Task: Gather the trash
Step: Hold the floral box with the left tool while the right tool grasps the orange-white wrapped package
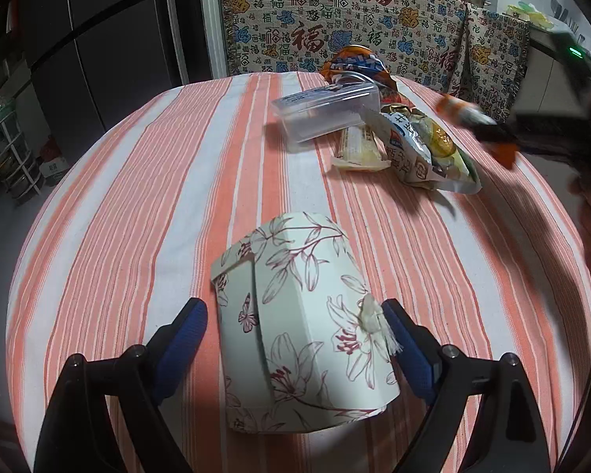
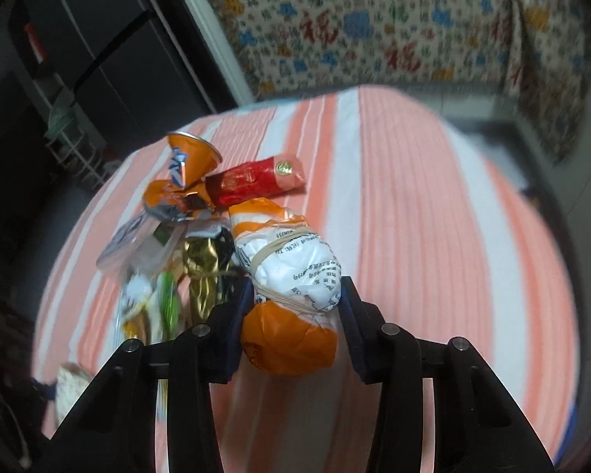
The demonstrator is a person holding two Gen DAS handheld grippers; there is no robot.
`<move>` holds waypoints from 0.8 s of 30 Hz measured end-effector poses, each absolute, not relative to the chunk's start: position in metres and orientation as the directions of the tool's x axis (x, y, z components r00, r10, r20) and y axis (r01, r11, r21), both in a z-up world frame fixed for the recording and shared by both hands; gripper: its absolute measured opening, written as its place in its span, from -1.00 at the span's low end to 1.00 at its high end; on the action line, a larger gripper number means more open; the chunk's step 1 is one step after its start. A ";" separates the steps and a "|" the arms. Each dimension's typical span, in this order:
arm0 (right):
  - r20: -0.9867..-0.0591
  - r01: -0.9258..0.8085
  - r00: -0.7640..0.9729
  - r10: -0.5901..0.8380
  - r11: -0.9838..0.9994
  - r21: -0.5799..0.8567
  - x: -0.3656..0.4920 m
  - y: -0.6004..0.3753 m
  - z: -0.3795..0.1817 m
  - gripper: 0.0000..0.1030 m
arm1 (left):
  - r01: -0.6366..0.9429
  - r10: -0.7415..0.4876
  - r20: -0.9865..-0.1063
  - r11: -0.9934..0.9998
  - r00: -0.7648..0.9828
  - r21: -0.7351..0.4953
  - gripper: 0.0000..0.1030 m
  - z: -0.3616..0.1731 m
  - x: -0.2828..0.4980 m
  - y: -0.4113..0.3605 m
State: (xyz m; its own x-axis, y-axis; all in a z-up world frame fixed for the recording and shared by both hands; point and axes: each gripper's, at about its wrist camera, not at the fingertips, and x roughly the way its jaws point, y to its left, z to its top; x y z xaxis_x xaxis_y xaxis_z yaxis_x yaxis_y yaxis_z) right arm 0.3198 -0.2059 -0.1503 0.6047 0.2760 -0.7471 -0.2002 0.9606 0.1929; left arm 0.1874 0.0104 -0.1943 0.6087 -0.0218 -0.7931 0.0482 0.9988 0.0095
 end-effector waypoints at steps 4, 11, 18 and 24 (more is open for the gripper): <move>-0.759 -0.171 0.635 0.142 0.984 0.041 0.253 -0.199 -0.158 -0.13 | 0.048 -0.022 -0.793 0.999 0.608 0.009 0.78 -0.194 0.187 0.010; -0.764 -0.291 0.596 0.246 0.953 0.080 0.209 -0.168 -0.182 0.54 | 0.049 -0.023 -0.793 0.999 0.608 0.009 0.78 -0.194 0.188 0.011; -0.798 -0.324 0.559 0.225 0.945 0.040 0.212 -0.152 -0.190 0.98 | 0.049 -0.023 -0.793 0.999 0.608 0.009 0.78 -0.194 0.188 0.010; -0.799 -0.324 0.557 0.228 0.945 0.044 0.215 -0.153 -0.192 0.99 | 0.050 -0.023 -0.793 0.999 0.608 0.009 0.78 -0.194 0.188 0.010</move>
